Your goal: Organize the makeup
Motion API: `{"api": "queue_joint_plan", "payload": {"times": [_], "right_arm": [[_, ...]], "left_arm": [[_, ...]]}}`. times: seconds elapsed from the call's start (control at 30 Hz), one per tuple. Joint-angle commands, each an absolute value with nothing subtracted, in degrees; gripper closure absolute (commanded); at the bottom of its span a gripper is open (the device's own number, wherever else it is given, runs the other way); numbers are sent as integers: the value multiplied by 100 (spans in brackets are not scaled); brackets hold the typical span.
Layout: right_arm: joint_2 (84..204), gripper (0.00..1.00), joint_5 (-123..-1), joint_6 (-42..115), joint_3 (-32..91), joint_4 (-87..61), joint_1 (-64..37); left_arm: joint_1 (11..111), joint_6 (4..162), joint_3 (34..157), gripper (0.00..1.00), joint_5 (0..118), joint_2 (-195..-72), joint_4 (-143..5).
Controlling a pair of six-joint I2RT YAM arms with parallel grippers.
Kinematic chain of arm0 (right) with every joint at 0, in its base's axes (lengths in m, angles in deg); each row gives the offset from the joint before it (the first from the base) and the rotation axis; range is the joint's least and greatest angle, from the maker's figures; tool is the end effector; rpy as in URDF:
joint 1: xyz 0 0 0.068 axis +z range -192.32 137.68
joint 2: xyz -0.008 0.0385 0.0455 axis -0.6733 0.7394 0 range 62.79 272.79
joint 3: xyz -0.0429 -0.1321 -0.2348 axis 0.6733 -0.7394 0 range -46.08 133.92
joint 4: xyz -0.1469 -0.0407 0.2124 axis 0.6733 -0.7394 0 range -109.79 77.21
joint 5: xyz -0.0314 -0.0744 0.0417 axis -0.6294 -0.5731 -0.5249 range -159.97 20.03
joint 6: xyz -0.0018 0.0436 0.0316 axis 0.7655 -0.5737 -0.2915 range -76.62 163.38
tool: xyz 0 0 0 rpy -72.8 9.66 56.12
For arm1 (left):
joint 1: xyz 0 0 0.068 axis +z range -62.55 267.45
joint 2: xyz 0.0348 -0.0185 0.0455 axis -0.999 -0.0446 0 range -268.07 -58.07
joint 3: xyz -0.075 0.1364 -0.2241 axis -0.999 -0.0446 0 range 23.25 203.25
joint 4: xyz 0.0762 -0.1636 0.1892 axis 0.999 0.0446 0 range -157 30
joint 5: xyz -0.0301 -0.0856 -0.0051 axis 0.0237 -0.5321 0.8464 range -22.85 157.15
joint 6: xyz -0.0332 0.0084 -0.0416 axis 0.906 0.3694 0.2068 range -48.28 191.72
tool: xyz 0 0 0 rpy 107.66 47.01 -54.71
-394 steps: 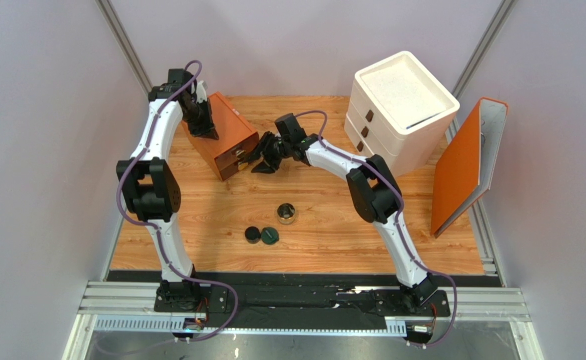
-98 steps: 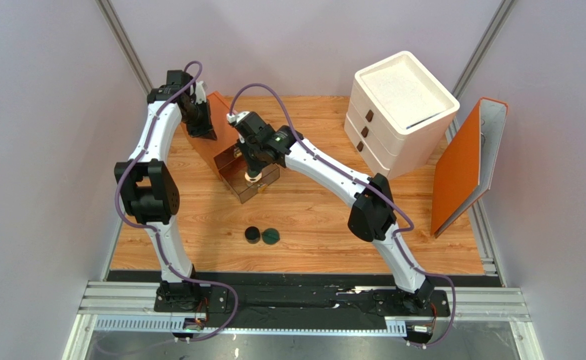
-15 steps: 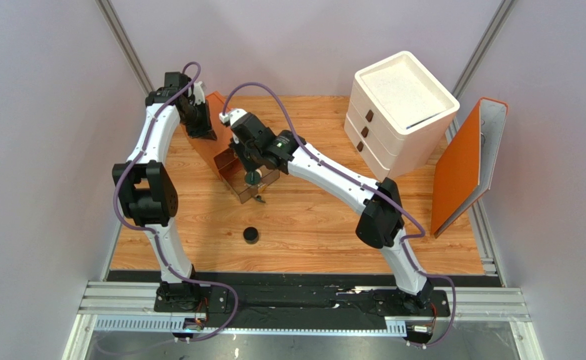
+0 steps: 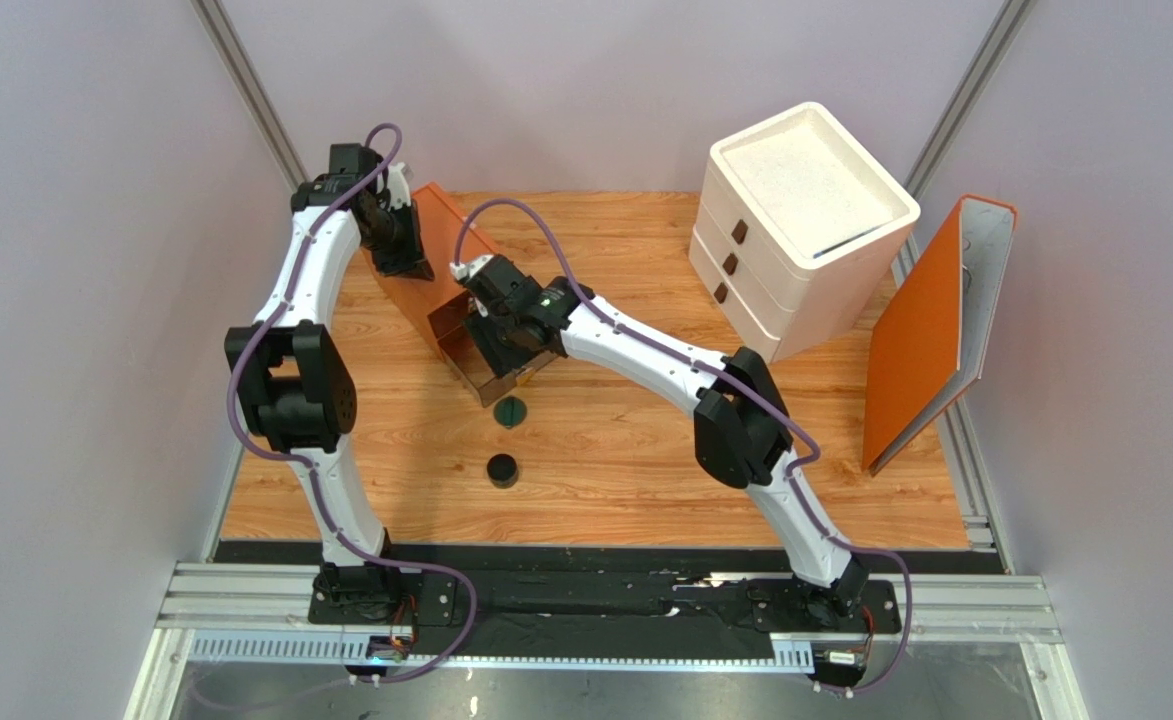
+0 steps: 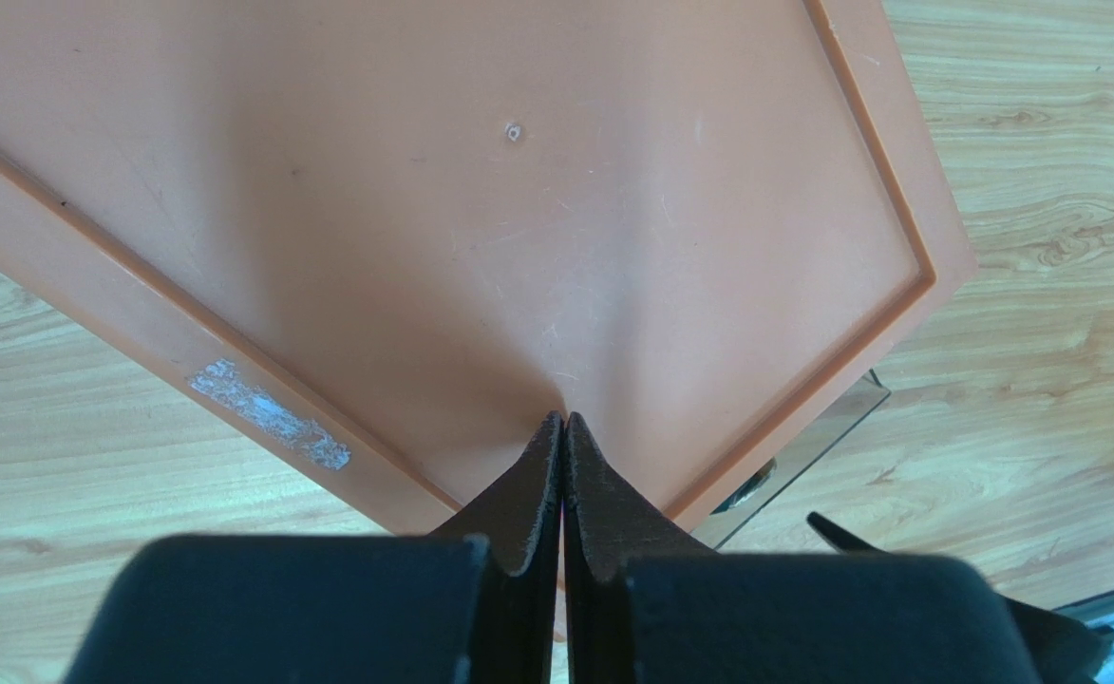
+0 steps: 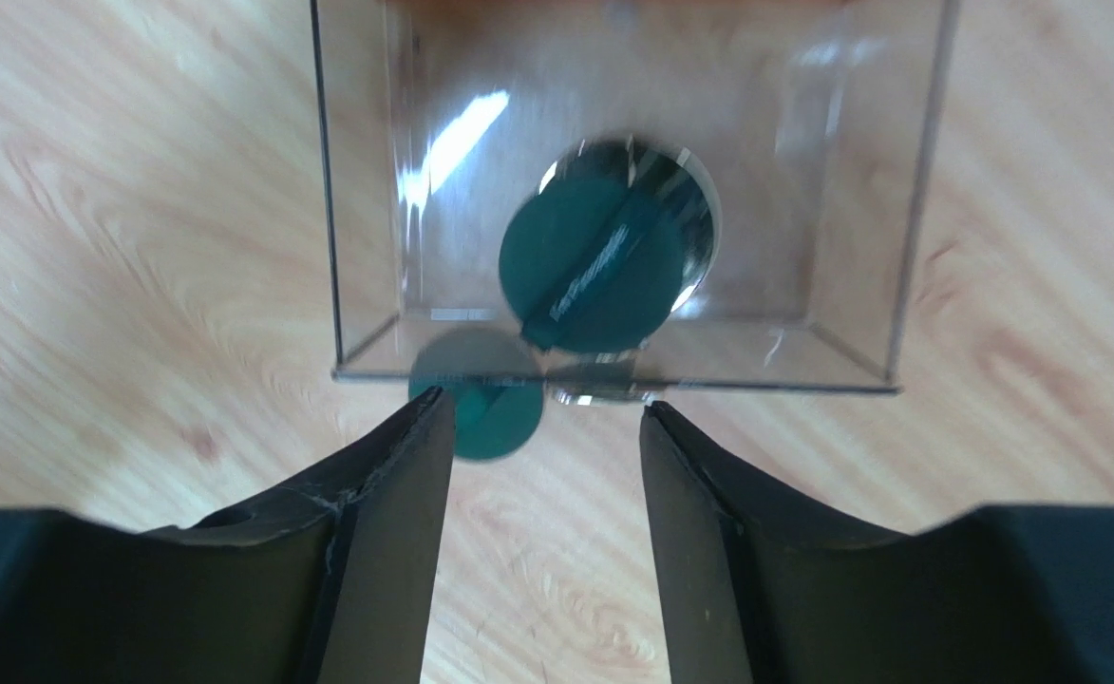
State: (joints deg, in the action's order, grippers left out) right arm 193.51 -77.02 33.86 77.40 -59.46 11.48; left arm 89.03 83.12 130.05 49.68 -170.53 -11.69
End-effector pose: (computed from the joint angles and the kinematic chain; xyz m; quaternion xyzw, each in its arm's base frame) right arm 0.3031 0.4067 0.2540 -0.3400 0.8862 0.1125 0.2938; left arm 0.4231 0.0011 0.2988 -0.0703 0.9550 -0.1677 0.2342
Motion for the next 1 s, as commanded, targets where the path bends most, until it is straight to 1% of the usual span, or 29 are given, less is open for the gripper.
{"api": "queue_joint_plan", "payload": {"times": [0.0, 0.07, 0.1, 0.13, 0.17, 0.2, 0.23, 0.33, 0.53, 0.8, 0.9, 0.97], "right_arm": [[18848, 44, -6859, 3362, 7364, -6262, 1138], [18637, 41, -6349, 3380, 6891, -6227, 1147], [18585, 37, -6147, 3389, 6731, -6218, 1147], [18514, 36, -5718, 3458, 6608, -6209, 1147], [18488, 32, -5549, 3502, 6415, -6262, 1156], [18470, 24, -5434, 3555, 6335, -6271, 1173], [18452, 23, -5224, 3616, 6291, -6314, 1208], [18470, 20, -5056, 3933, 6264, -6613, 1349], [18592, 8, -4993, 4013, 6404, -6763, 1586], [19032, 6, -5099, 3846, 6738, -6746, 1885], [19269, 6, -5528, 3802, 6800, -6684, 1999], [19471, 6, -5582, 3819, 6861, -6684, 2044]], "left_arm": [[8876, 8104, 12749, 100, 5221, -17444, -363], [8868, 8112, 12714, 100, 5238, -17435, -363], [8876, 8104, 12696, 100, 5238, -17426, -372], [8876, 8112, 12687, 100, 5238, -17435, -398], [8868, 8112, 12652, 100, 5230, -17435, -398], [8868, 8112, 12643, 100, 5221, -17435, -398], [8876, 8112, 12634, 100, 5221, -17426, -407], [8868, 8104, 12591, 100, 5265, -17417, -407], [8876, 8077, 12468, 100, 5282, -17409, -434], [8868, 8033, 12213, 100, 5300, -17356, -495], [8868, 8024, 12186, 100, 5300, -17365, -504], [8868, 8007, 12195, 100, 5300, -17382, -513]]}}
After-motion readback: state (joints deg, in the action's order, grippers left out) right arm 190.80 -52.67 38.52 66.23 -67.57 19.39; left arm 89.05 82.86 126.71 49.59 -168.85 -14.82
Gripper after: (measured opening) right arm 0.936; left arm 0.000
